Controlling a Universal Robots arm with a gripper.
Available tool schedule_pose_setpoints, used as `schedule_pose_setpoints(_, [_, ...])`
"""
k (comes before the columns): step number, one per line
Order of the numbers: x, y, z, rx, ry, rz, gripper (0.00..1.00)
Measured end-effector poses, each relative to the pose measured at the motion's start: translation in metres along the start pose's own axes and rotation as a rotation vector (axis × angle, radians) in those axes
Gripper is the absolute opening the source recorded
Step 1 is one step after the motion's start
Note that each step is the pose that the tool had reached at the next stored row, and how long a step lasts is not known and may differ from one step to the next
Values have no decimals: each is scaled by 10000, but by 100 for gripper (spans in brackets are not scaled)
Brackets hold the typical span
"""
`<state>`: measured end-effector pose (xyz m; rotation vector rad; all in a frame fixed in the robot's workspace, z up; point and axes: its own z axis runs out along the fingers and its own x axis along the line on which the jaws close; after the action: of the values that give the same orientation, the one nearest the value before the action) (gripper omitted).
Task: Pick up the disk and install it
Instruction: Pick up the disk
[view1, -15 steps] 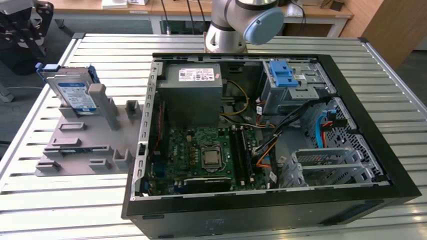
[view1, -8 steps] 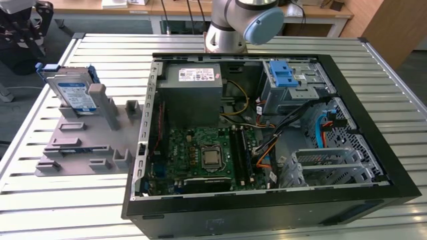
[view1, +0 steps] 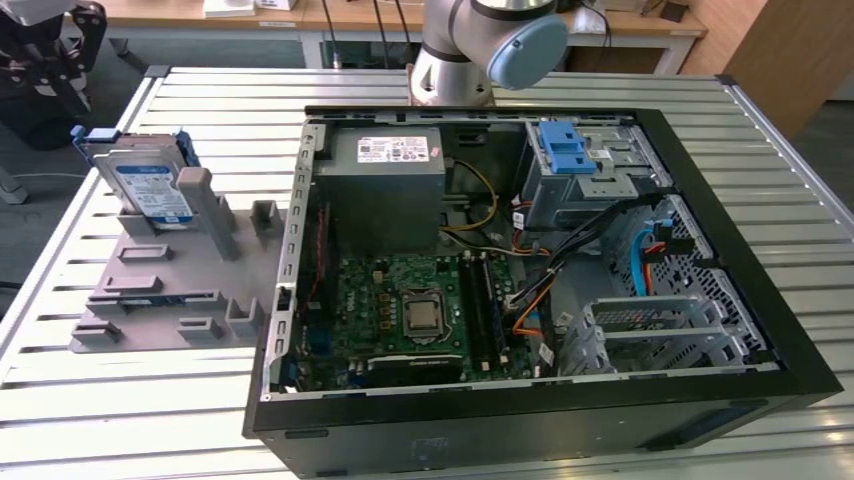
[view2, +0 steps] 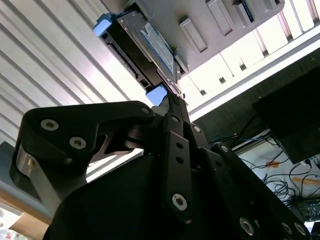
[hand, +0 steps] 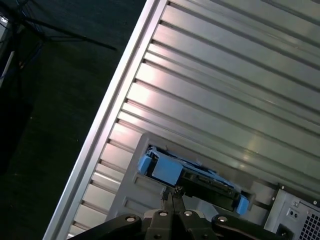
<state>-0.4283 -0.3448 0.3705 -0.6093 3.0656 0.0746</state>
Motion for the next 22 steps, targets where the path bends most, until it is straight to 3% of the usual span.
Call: schedule_pose_setpoints(22, [0, -1, 8, -95, 163, -3908, 11])
